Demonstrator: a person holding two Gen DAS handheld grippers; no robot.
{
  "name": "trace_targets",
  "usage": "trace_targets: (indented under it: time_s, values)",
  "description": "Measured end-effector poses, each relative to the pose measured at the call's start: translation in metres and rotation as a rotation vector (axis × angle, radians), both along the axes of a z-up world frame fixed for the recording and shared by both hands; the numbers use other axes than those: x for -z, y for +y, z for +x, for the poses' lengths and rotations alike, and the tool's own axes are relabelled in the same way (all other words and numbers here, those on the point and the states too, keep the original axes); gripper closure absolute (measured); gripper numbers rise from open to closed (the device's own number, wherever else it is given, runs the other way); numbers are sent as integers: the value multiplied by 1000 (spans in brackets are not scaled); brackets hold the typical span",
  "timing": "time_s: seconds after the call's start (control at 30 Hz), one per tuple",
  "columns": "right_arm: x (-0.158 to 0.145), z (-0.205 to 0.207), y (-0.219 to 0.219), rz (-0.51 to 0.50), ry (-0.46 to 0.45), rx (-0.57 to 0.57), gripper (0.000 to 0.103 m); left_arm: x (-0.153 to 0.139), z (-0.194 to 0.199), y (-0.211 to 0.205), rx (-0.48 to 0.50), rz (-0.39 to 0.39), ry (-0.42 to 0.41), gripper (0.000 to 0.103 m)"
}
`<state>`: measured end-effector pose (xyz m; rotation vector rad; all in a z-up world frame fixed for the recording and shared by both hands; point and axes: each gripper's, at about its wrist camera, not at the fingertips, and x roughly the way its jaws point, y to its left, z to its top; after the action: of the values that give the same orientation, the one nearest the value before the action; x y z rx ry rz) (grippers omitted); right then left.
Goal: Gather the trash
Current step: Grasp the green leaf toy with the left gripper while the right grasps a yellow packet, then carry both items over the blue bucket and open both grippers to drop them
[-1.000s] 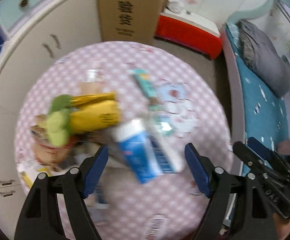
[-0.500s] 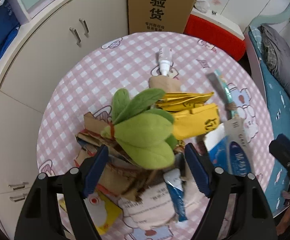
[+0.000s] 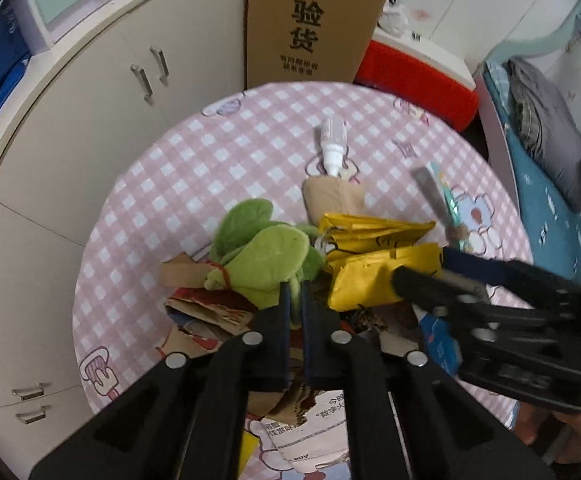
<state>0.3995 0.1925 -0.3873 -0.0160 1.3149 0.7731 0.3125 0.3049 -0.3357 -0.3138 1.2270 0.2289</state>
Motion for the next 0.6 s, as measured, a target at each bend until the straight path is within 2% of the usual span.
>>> trace_targets:
  time_s: [0.07,0.17,0.3,0.4,0.6]
  values:
    - [7,2,6,9,45,-4,52,-7,-3,2,-7,6,-22,99]
    - [9,1,10,29,59,-12,67,-16,-4,4,-14,12,-47,99]
    - [-15,-1,10,103,33,-32,90,-32,-4,5,-28,16,-91,99]
    - [-36,-2,8,149,8,-40,98,-49,-2,2,-38,11,-130,99]
    - [-84,4,-20,210,-69,-7,99,-92,1,-16,-44,25,-220,100]
